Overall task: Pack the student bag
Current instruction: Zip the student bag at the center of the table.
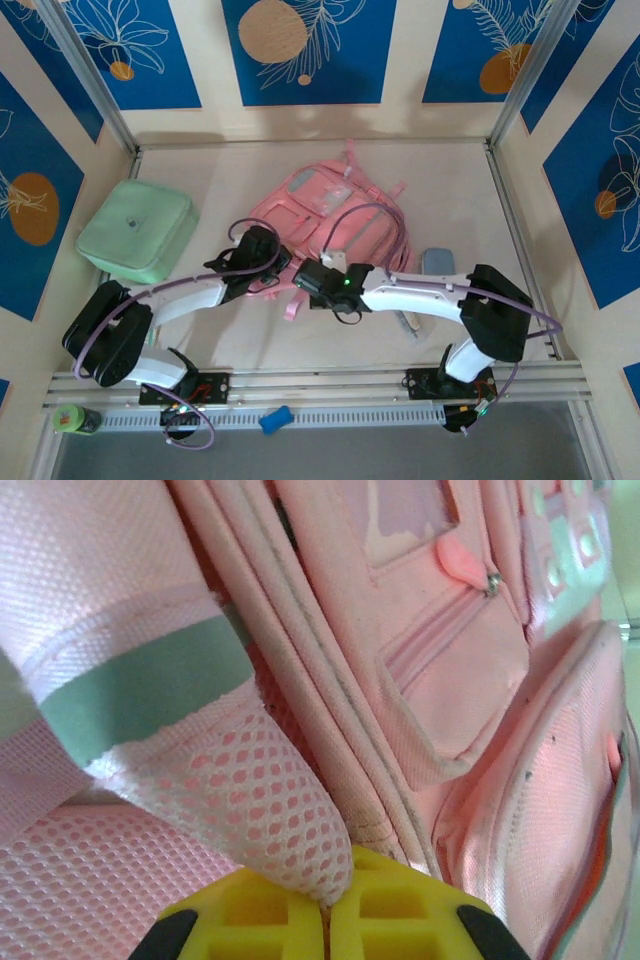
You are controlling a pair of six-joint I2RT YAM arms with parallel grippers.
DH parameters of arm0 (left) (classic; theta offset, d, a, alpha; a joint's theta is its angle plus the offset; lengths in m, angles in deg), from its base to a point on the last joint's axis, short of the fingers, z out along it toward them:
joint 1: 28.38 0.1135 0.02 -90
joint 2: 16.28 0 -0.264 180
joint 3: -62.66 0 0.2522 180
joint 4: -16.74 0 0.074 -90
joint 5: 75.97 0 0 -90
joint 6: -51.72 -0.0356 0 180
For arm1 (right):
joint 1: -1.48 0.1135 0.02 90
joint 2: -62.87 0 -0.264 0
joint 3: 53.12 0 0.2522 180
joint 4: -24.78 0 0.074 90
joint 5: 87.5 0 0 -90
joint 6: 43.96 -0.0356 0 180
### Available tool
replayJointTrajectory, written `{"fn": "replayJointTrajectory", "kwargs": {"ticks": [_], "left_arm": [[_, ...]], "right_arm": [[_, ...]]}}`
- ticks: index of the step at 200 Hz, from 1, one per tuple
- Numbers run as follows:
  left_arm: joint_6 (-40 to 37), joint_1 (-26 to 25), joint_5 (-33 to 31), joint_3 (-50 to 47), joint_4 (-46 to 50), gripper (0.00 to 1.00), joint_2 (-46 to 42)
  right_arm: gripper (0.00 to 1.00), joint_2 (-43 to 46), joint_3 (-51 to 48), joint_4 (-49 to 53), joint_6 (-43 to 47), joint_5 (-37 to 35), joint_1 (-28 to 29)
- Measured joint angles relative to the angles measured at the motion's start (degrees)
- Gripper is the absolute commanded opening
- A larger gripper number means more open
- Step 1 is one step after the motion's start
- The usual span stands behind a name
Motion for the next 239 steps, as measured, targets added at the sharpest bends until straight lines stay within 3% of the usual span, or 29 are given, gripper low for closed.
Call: {"fn": "replayJointTrajectory", "kwargs": {"ticks": [54, 98, 118, 135, 168, 202, 239], "left_arm": [[-3.50, 6.32, 3.50, 2.80, -0.13, 0.00, 3.34], [-5.05, 7.21, 4.07, 4.42, -0.46, 0.00, 5.95], [-5.18, 7.26, 4.28, 4.42, -0.61, 0.00, 6.88], [-5.20, 7.26, 4.63, 4.42, -0.87, 0.00, 7.10], [-5.35, 7.23, 4.66, 4.42, -1.09, 0.00, 7.10], [-5.60, 7.23, 4.63, 4.42, -1.27, 0.00, 7.10], [-6.23, 7.26, 4.42, 4.42, -1.20, 0.00, 6.82]], "right_arm": [[0.00, 8.11, -4.52, 4.83, 0.28, 2.73, -3.96], [0.00, 4.98, -3.13, 3.10, 8.35, 6.21, -5.99], [0.07, 2.36, -1.27, 3.06, 10.71, 6.60, -6.71], [0.20, 1.25, -0.83, 2.43, 12.74, 7.23, -7.15], [0.23, -0.44, 0.26, 1.81, 15.82, 7.74, -7.52], [0.20, -2.51, 1.90, 2.08, 17.73, 8.52, -7.96], [0.06, -3.56, 4.20, 5.27, 16.72, 7.30, -8.11]]}}
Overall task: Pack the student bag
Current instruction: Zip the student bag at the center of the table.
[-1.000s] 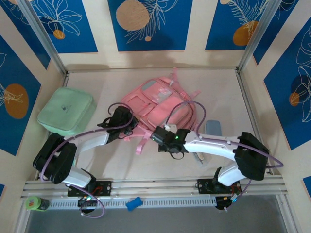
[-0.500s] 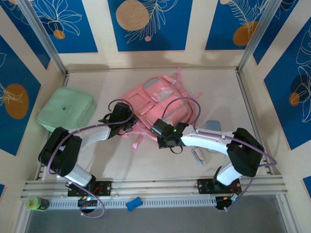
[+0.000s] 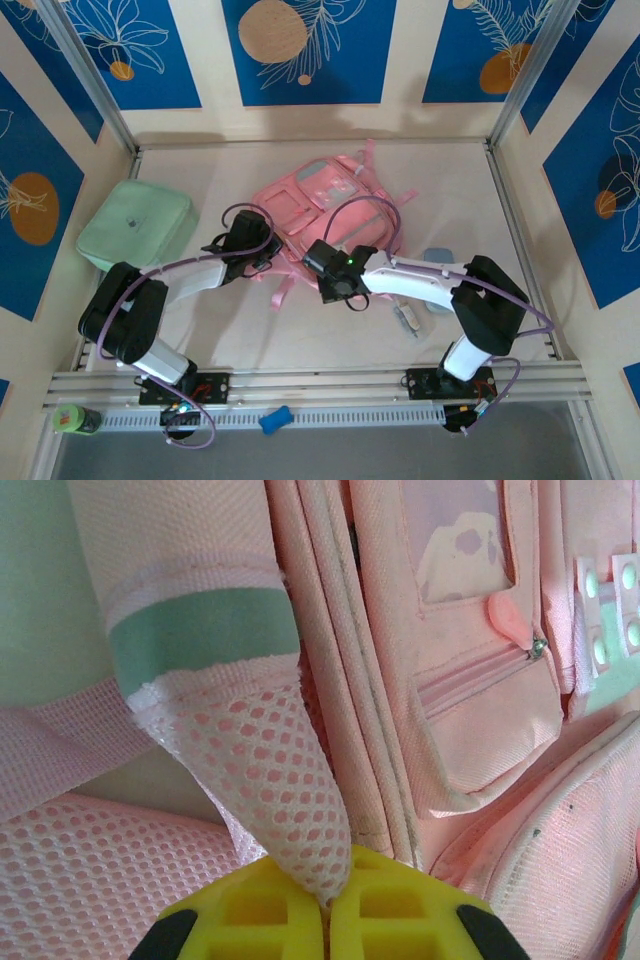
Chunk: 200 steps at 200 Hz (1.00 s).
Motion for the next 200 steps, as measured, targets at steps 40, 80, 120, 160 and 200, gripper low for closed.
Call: {"fn": "replayJointTrajectory", "kwargs": {"ticks": [40, 80, 120, 160, 200], "left_arm": [[-2.80, 0.92, 0.15, 1.60, 2.64, 0.00, -0.48], [-6.97, 5.14, 4.98, 6.25, 6.19, 0.00, 0.83], [-11.26, 8.52, 9.70, 11.91, 9.25, 0.03, 5.70], [-16.15, 10.23, 11.63, 12.92, 8.17, 0.46, 5.62], [-13.68, 7.67, 12.68, 1.88, 4.81, 0.62, -2.38]], "right_arm": [[0.00, 3.28, -0.46, 1.97, -1.60, -0.07, -0.07], [0.00, 11.54, -4.13, 3.69, -2.08, 0.87, -1.77], [0.00, 10.88, -2.80, 4.09, -1.73, 2.51, -0.72], [0.00, 8.46, -0.39, 1.29, -1.64, 7.74, -1.27], [0.00, 7.30, -0.02, 0.61, -2.12, 9.33, -1.60]]}}
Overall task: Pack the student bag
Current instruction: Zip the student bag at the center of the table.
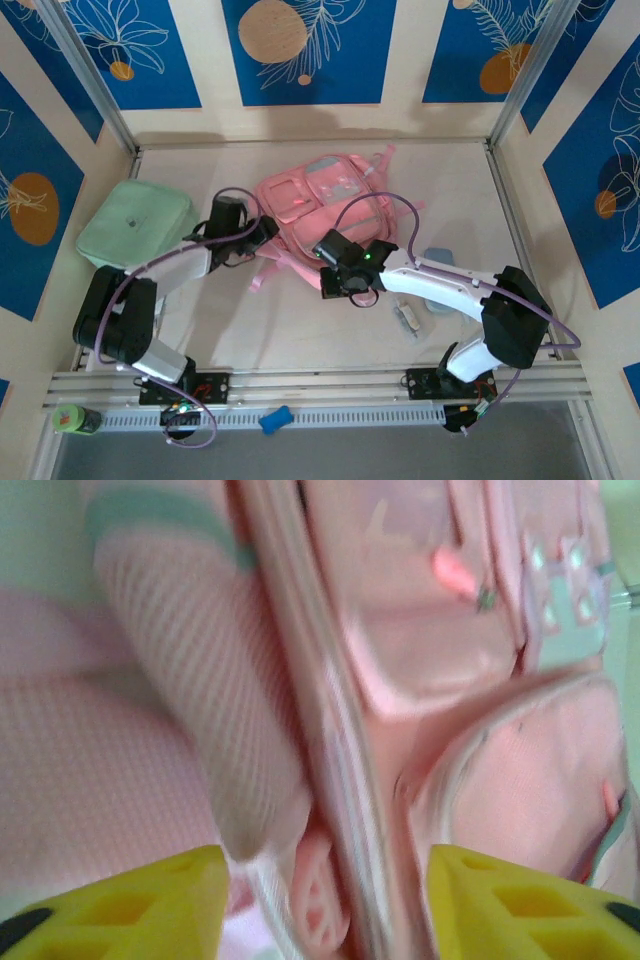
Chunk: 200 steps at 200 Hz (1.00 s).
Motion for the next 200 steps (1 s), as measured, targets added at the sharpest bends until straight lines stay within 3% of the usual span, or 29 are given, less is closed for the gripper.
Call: {"fn": "replayJointTrajectory", "kwargs": {"ticks": [26, 56, 133, 166, 200], "left_arm": [[4.46, -8.07, -1.14, -3.52, -0.81, 0.68, -3.10], [11.69, -16.48, -5.73, -6.91, -3.32, 0.69, -7.04], [26.03, -26.75, -19.26, -8.48, -7.93, 0.58, -7.43], [29.68, -28.89, -22.18, -8.31, -9.60, 0.42, -2.91], [30.47, -29.64, -24.74, -6.58, -9.55, 0.13, -0.66]], "right_arm": [[0.00, 0.00, 0.00, -0.17, -0.02, 0.02, 0.00], [0.00, -0.07, 0.00, -0.22, 0.00, 0.04, 0.00], [0.00, -0.22, -0.35, -0.81, 0.04, 0.48, -0.17], [0.00, -0.22, -0.35, -0.81, 0.04, 0.48, -0.15], [0.00, -0.22, -0.35, -0.83, 0.02, 0.28, -0.13]]}}
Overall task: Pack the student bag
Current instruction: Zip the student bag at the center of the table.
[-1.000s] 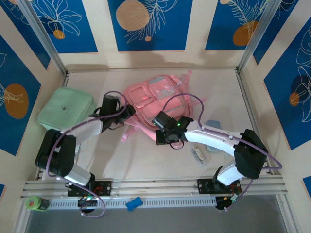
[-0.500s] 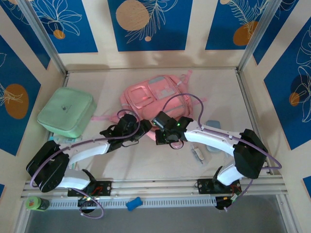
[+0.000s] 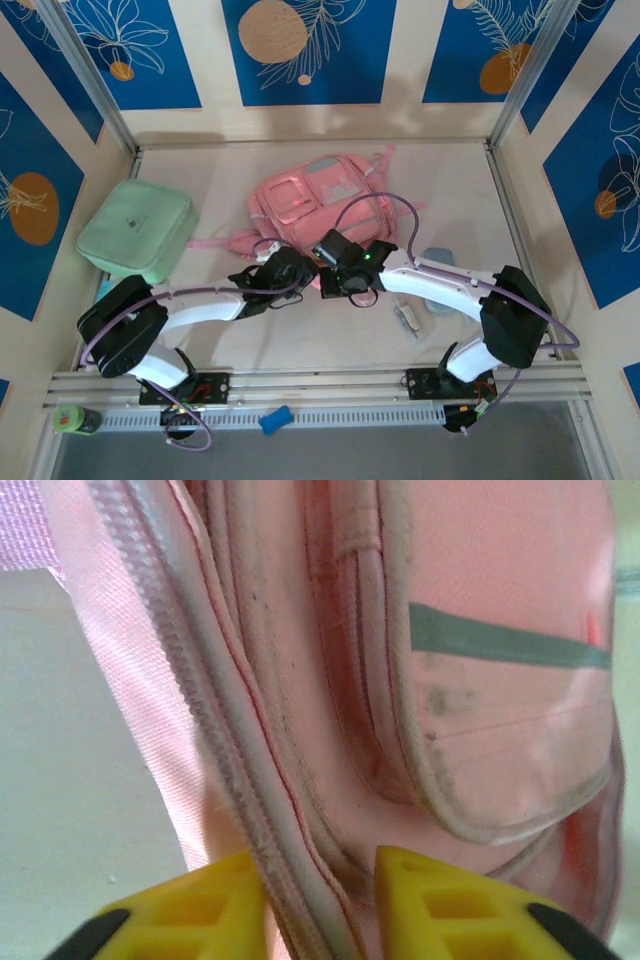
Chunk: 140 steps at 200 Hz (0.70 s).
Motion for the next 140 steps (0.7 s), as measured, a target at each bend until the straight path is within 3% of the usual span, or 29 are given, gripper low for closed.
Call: {"fn": "replayJointTrajectory", "kwargs": {"ticks": [16, 86, 140], "left_arm": [[0.44, -0.11, -0.50, 0.46, 0.04, 0.00, 0.37], [-3.37, 0.52, -0.83, 0.61, 1.31, 0.00, -0.72], [-9.31, 8.00, 4.33, 0.59, 4.07, 0.00, -2.40]], "right_arm": [[0.00, 0.00, 0.00, 0.04, -0.02, -0.46, 0.22], [0.00, 0.63, 0.00, 1.51, -0.20, -2.05, 0.81], [0.00, 6.19, -0.28, 3.45, -0.20, -2.45, -0.22]]}}
